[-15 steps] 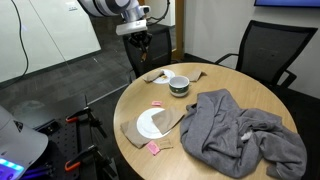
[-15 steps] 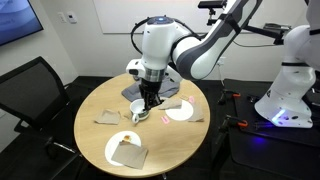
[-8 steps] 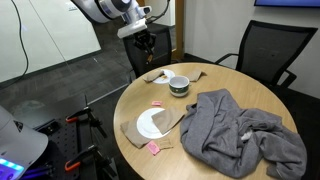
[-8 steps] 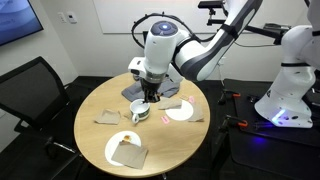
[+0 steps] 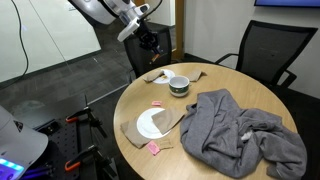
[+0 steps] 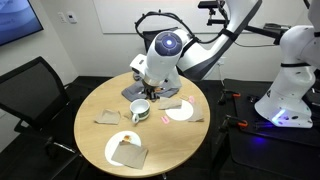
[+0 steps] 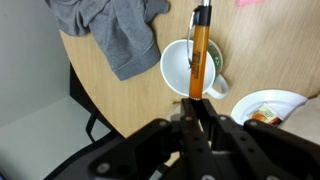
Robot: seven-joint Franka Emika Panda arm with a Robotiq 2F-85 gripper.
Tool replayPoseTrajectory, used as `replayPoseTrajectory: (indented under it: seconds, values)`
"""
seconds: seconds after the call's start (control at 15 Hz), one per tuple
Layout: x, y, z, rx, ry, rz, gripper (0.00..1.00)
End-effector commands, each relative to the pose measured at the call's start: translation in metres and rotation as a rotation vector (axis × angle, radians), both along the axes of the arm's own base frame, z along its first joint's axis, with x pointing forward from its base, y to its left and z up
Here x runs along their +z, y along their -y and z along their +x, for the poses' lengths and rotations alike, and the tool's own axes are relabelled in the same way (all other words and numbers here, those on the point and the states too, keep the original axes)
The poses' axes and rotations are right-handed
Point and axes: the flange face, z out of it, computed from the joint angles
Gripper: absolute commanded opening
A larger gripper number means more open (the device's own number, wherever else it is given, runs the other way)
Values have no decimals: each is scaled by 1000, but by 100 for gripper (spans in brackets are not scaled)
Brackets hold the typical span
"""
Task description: Pick up the pen and put it in the cup
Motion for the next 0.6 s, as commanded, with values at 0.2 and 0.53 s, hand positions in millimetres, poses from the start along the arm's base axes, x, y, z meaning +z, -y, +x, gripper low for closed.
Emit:
replayPoseTrajectory:
  seconds: [0.2,0.53]
  values:
    - [-8,-6,10,-152,199,28,3]
    - [-11,-10,11,-304,435,65,3]
